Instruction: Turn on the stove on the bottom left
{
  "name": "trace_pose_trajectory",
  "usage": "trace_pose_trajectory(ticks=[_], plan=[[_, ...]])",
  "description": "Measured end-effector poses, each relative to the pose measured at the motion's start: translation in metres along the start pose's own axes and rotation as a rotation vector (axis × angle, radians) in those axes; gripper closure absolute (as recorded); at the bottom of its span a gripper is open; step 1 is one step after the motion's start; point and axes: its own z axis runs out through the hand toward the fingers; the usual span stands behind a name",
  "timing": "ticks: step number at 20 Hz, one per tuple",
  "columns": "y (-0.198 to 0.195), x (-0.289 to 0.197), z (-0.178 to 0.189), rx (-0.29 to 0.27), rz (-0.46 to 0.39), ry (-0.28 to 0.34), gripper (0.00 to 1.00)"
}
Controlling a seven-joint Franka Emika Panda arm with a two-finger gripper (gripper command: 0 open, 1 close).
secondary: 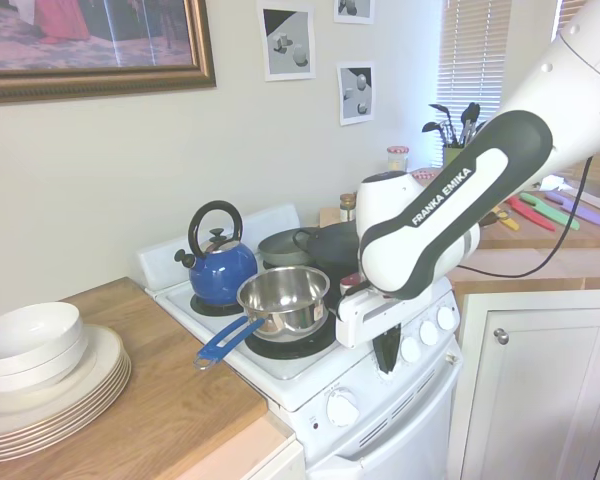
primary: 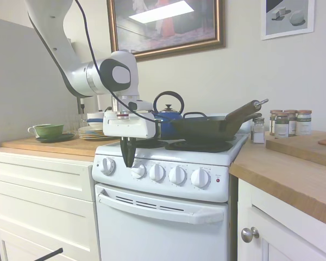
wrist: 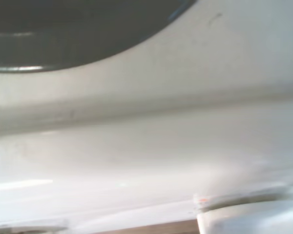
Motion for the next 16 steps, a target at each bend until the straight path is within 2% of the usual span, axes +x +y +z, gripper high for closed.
trace_pose_trajectory(ticks=[6, 16], plan=[[-0.004, -0.002, 0.017, -0.004, -0.006, -0.003, 1.0], [-0.008, -0.007, 0.024, -0.052, -0.003, 0.082, 1.0]])
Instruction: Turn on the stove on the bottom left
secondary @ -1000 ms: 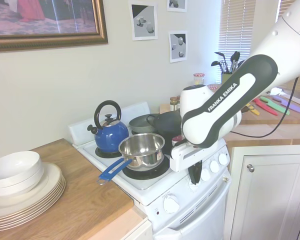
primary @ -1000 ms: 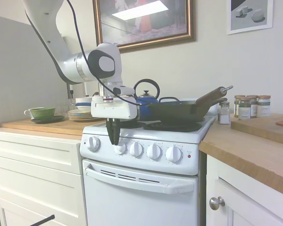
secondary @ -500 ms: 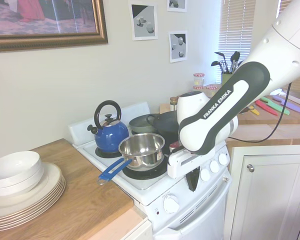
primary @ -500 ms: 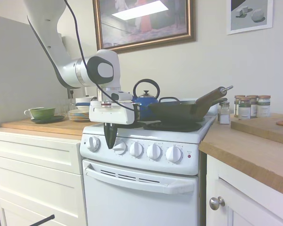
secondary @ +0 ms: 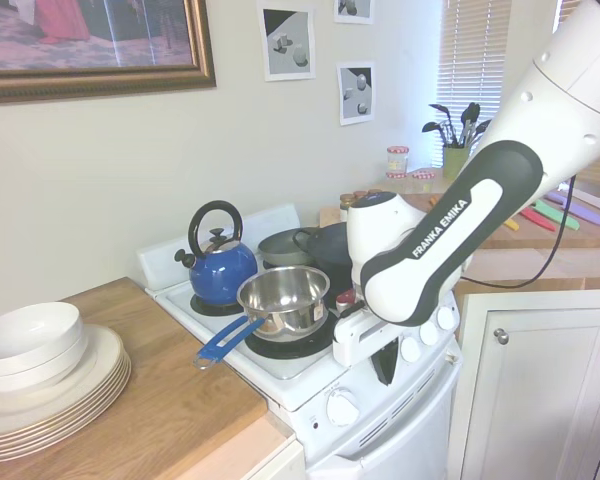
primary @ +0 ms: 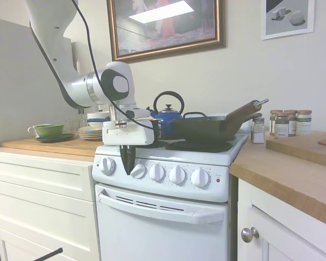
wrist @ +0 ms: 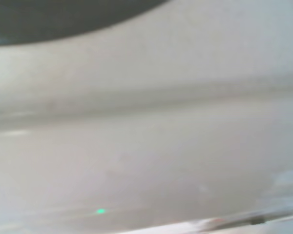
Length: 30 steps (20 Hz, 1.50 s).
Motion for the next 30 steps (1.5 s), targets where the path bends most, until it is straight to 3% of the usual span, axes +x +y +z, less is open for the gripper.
trace_pose_trajectory(ticks=[22, 30], plan=[[-0.011, -0.022, 0.014, -0.074, -0.01, 0.144, 1.0], [-0.012, -0.023, 0.003, -0.024, -0.039, 0.07, 1.0]])
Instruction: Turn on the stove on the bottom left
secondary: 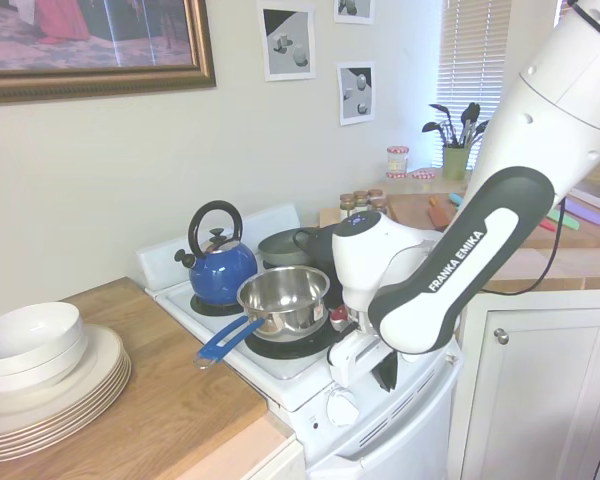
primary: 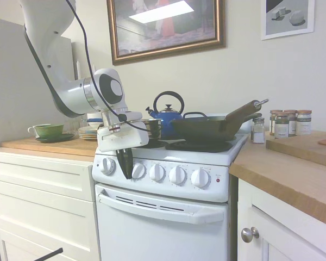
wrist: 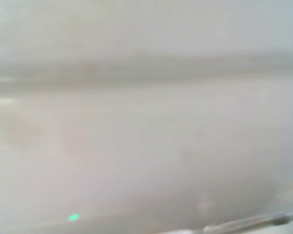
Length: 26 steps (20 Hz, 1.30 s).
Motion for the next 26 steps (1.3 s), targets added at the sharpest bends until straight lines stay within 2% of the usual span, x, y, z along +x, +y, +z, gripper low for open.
trace_pose_trajectory(ticks=[8, 14, 22, 23, 26], plan=[[0.024, -0.012, -0.036, 0.066, 0.007, -0.021, 1.0], [0.059, -0.016, -0.061, 0.129, 0.079, -0.049, 1.0], [0.098, -0.039, -0.07, 0.157, 0.118, -0.064, 1.0], [0.102, -0.041, -0.071, 0.161, 0.119, -0.064, 0.0], [0.106, -0.044, -0.074, 0.167, 0.117, -0.056, 0.0]])
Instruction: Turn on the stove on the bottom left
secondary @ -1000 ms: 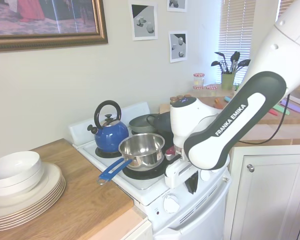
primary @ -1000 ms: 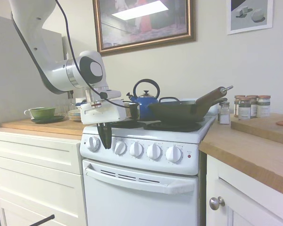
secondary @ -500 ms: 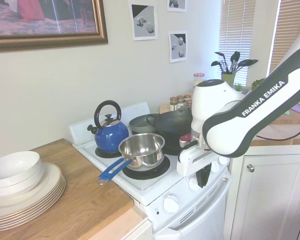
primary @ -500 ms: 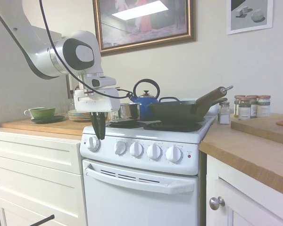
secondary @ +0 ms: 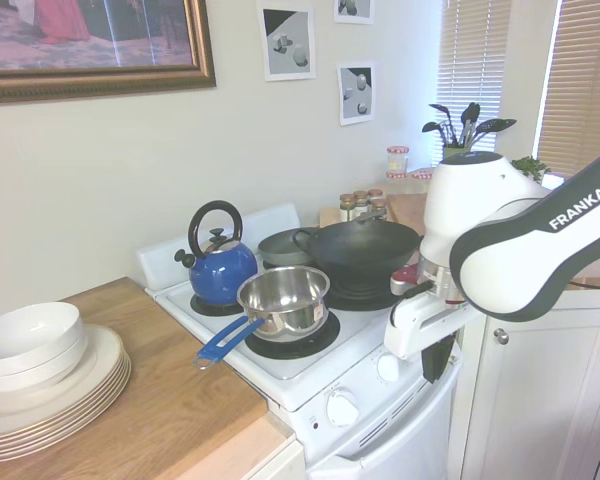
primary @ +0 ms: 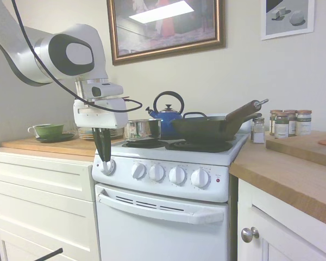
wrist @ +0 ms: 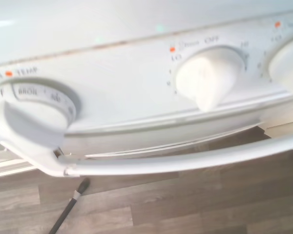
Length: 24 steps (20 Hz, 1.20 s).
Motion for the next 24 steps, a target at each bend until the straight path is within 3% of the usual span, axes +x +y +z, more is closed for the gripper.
trace_pose_trajectory(ticks=[24], plan=[[0.0006, 0.0072, -0.0069, 0.034, 0.028, 0.001, 0.0]])
